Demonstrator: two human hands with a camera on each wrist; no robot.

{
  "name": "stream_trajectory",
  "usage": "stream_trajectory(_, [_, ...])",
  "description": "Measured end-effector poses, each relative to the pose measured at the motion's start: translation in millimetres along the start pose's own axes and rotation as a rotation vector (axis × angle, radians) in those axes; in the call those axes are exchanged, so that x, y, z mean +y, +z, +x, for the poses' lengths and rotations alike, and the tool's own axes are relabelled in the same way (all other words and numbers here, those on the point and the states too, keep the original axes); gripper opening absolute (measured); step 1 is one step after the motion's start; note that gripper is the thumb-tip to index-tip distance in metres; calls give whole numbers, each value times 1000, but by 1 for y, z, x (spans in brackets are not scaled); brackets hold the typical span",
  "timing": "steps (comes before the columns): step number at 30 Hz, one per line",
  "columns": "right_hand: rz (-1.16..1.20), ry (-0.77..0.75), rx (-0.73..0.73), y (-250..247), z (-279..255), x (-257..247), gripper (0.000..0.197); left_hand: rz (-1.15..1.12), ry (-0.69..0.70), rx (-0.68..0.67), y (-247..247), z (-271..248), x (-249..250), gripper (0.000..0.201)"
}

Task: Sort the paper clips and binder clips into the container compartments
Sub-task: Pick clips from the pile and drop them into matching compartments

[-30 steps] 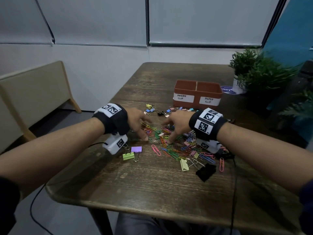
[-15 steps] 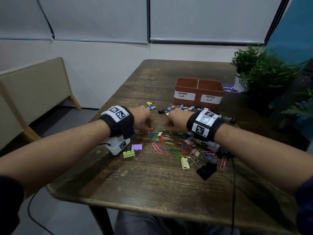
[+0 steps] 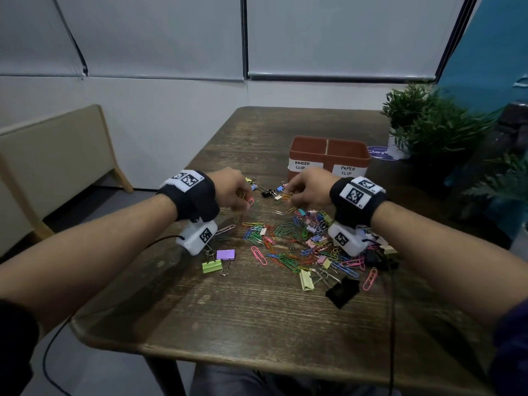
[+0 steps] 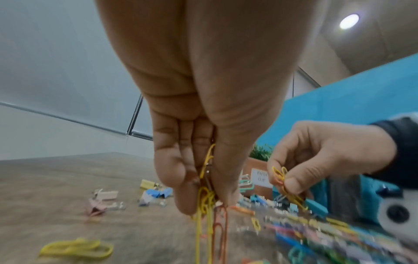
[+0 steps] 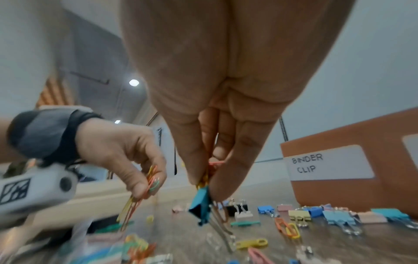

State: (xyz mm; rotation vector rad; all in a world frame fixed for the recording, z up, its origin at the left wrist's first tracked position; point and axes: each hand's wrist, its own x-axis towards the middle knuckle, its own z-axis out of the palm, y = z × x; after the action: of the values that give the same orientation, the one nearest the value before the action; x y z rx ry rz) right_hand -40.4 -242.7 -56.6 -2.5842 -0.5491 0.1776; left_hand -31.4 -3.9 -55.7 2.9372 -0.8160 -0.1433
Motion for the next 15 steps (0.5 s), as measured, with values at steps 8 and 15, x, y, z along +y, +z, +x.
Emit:
stream_trajectory(8, [454,161,381,-61,5,56,15,-295,21,99,-43,42,14,17])
stream_trajectory(15, [727,291,495,-98,14,118,11,-495,42,130,-67,122,51,18])
